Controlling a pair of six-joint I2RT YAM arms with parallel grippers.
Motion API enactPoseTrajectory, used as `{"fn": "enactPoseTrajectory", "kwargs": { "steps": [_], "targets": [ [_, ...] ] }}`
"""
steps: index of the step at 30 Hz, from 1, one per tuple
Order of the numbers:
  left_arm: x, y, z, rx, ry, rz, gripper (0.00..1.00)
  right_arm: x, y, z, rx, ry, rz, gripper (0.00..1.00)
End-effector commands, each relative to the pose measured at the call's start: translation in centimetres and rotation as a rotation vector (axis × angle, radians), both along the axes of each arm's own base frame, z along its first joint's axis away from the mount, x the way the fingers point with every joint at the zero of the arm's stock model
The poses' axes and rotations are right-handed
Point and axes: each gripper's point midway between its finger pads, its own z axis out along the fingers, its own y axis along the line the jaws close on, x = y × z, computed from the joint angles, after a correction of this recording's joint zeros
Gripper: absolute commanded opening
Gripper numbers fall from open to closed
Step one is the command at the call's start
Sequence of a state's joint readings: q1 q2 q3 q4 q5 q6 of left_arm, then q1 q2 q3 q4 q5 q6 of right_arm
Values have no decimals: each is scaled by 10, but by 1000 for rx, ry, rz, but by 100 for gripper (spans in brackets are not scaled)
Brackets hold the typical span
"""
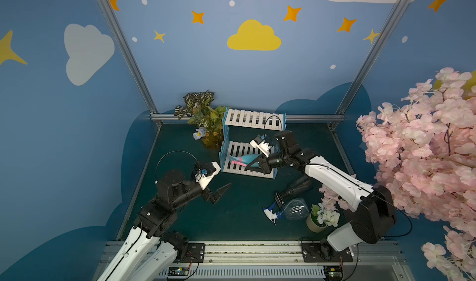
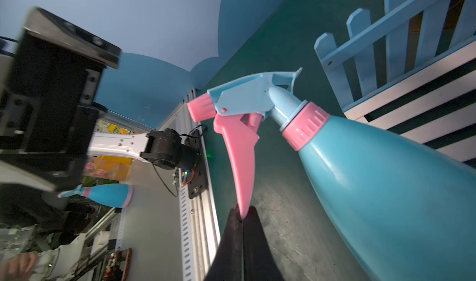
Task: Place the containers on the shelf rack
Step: 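Pick up a container from the center of the board.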
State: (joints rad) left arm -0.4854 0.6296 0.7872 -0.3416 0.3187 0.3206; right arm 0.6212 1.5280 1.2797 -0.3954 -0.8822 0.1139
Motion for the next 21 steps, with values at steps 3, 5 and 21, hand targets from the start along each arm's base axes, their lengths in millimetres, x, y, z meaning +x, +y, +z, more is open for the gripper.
{"fn": "enactPoseTrajectory", "kwargs": {
  "steps": [3, 5, 21],
  "targets": [
    [-12, -14, 2, 68, -86, -147, 100, -51, -20, 33, 55, 23, 181, 0],
    [-20, -20, 0, 73, -59, -212, 100, -62, -24, 40, 80, 25, 220, 0],
    [-33, -55, 3, -5, 31, -412, 82, -107, -29, 44, 82, 35, 373, 0]
  ]
}}
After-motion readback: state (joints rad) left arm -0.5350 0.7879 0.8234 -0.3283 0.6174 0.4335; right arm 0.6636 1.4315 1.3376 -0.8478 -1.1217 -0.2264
